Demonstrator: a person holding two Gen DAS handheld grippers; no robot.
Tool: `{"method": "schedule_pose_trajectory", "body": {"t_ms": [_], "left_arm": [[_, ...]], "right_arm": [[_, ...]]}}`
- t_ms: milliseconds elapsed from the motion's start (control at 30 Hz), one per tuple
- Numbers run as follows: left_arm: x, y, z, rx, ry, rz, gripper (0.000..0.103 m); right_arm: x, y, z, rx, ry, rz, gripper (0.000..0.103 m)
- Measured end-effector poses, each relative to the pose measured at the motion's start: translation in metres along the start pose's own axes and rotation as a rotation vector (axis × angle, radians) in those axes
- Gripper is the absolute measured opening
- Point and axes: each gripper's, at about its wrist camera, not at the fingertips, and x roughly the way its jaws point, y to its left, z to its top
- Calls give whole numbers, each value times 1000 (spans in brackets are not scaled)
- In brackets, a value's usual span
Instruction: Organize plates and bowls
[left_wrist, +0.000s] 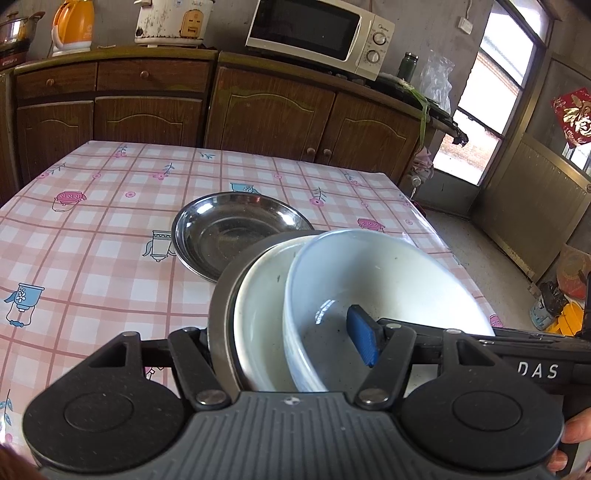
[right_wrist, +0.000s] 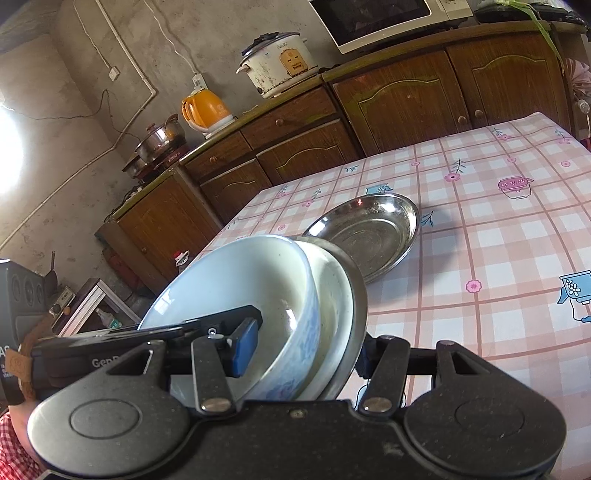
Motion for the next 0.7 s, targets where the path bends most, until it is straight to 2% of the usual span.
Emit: {"method": "schedule_pose_trajectory", "body": {"t_ms": [700], "left_arm": [[-12, -4, 9, 9, -35, 1, 66]], "right_arm": [[-8, 10, 11, -25, -29, 10, 65]]}}
